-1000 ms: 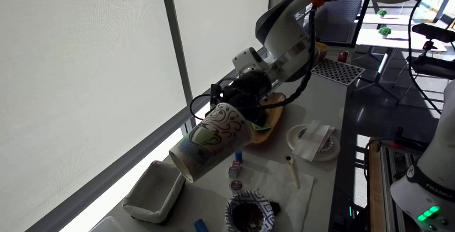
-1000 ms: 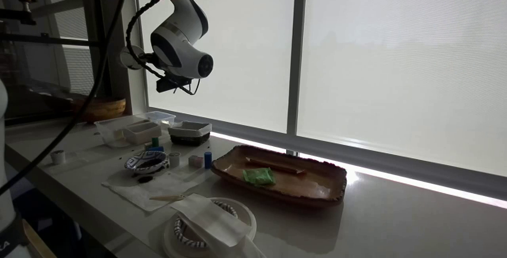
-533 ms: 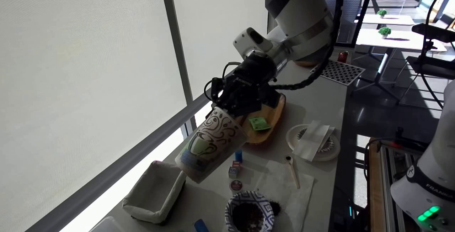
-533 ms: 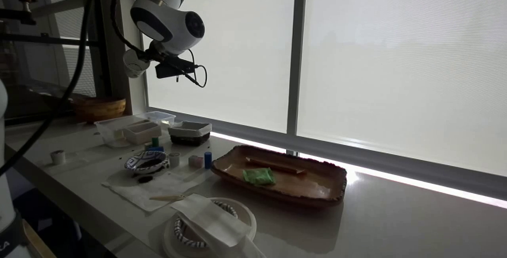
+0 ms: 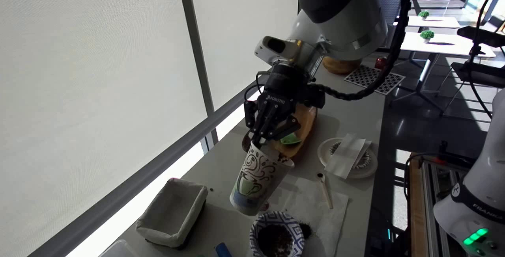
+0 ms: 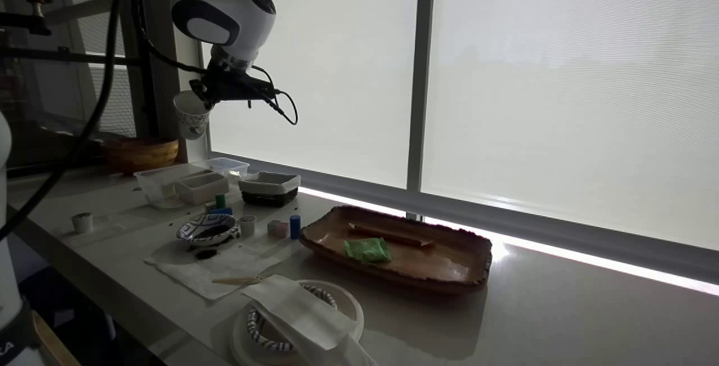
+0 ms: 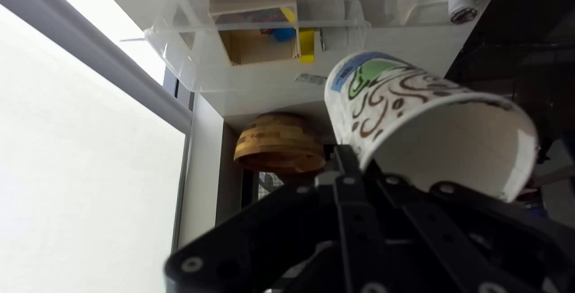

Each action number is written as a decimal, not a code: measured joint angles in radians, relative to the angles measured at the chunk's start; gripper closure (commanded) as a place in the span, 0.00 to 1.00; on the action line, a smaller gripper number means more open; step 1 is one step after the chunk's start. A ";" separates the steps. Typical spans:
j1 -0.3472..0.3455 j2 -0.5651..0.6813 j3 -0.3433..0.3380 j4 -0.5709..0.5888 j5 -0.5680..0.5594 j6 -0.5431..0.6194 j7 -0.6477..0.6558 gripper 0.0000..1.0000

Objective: Pour the contents from the coffee cup into the black and white bowl on the left.

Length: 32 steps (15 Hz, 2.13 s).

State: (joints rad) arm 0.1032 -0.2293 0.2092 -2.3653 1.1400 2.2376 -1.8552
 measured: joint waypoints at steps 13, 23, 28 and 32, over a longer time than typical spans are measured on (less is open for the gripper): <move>0.047 -0.006 -0.008 0.004 -0.550 0.000 0.494 0.99; 0.050 0.014 -0.035 -0.072 -0.837 0.120 0.693 0.99; 0.050 0.043 -0.046 -0.106 -0.914 0.163 0.764 0.99; 0.050 0.068 -0.052 -0.113 -0.966 0.175 0.809 0.99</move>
State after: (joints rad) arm 0.1537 -0.1615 0.1575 -2.4780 0.1737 2.4121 -1.0465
